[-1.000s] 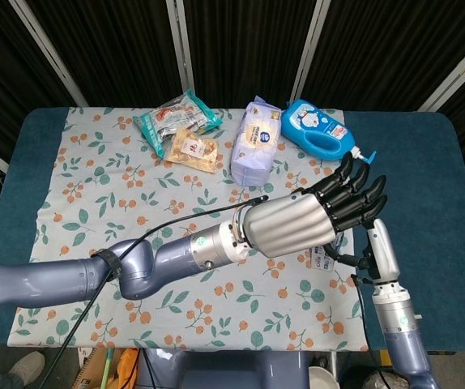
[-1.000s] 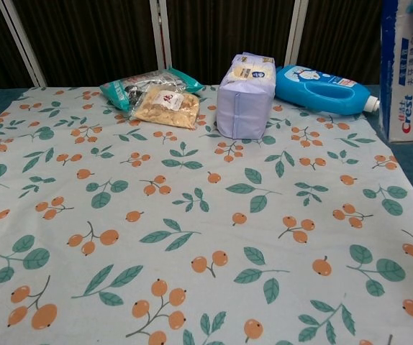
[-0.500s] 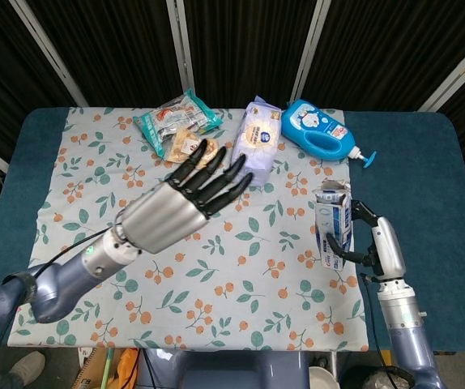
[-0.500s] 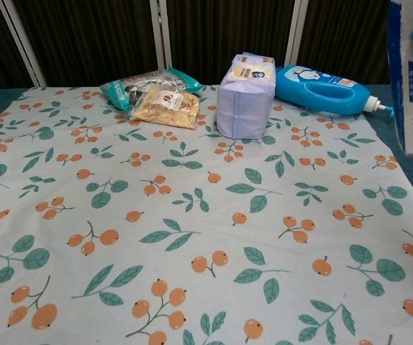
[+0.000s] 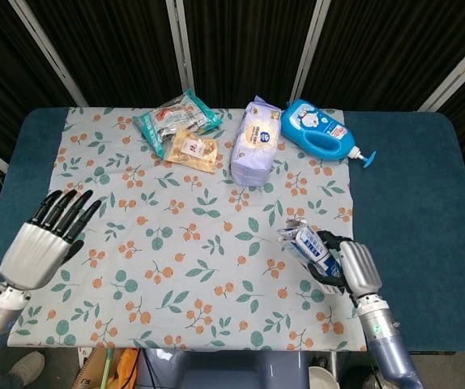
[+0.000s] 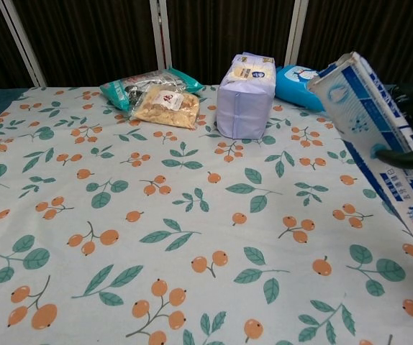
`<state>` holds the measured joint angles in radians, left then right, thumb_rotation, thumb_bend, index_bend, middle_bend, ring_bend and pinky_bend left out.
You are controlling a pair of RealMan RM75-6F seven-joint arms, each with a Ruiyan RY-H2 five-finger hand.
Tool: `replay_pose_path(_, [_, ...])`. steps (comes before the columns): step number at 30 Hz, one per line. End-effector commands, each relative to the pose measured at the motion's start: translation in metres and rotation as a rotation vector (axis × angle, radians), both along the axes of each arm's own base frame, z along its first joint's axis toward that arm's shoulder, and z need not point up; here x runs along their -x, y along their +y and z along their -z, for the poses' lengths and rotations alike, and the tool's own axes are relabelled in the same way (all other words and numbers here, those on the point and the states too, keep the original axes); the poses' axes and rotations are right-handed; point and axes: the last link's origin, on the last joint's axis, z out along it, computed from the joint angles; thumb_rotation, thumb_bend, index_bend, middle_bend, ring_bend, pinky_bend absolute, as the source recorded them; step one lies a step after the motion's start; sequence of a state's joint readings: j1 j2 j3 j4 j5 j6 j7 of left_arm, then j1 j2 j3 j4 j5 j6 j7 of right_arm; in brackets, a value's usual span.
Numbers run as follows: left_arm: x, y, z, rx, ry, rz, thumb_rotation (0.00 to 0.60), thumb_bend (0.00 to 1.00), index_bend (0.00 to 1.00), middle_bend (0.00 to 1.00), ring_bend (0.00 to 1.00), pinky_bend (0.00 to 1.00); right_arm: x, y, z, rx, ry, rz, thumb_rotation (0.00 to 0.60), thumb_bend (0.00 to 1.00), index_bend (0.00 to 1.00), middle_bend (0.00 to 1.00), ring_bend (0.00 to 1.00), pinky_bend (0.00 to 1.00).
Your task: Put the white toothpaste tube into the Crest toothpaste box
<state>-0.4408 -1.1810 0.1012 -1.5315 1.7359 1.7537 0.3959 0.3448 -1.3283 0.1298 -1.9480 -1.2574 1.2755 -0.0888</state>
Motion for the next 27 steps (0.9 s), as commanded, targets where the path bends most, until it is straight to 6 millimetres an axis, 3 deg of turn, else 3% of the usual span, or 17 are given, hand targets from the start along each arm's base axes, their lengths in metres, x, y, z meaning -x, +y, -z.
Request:
replay_pose_path(1, [0.031, -0.021, 0.003, 0.012, -0.042, -0.067, 0.600, 0.14, 0.10, 0.11, 0.17, 0.21, 0.009, 0.004, 0.020, -0.033, 0.133, -0.011, 0.600, 0.32, 0.37, 0.47, 0.44, 0.38])
replay_pose_path(7, [0.052, -0.035, 0.007, 0.054, -0.101, -0.126, 0.600, 0.13, 0.10, 0.11, 0.17, 0.21, 0.013, 0.008, 0.045, -0.060, 0.237, -0.005, 0.600, 0.32, 0.37, 0.47, 0.44, 0.38])
replay_pose_path(11, [0.057, -0.037, 0.008, 0.059, -0.111, -0.123, 0.600, 0.14, 0.10, 0.11, 0.17, 0.21, 0.001, 0.008, 0.052, -0.045, 0.097, 0.013, 0.600, 0.32, 0.37, 0.47, 0.44, 0.38])
replay_pose_path(17, [0.055, -0.037, 0.009, 0.057, -0.152, -0.098, 0.600, 0.14, 0.10, 0.11, 0.17, 0.21, -0.020, 0.002, 0.032, 0.087, -0.300, 0.056, 0.600, 0.32, 0.37, 0.47, 0.44, 0.38])
replay_pose_path(22, [0.055, -0.038, 0.012, 0.062, -0.155, -0.091, 0.600, 0.13, 0.10, 0.11, 0.17, 0.21, -0.029, 0.001, 0.009, 0.228, -0.512, 0.007, 0.600, 0.32, 0.36, 0.47, 0.44, 0.38])
replay_pose_path(27, [0.056, -0.038, 0.015, 0.068, -0.165, -0.081, 0.600, 0.13, 0.10, 0.10, 0.17, 0.21, -0.031, 0.007, 0.003, 0.309, -0.630, -0.093, 0.600, 0.32, 0.17, 0.43, 0.36, 0.38])
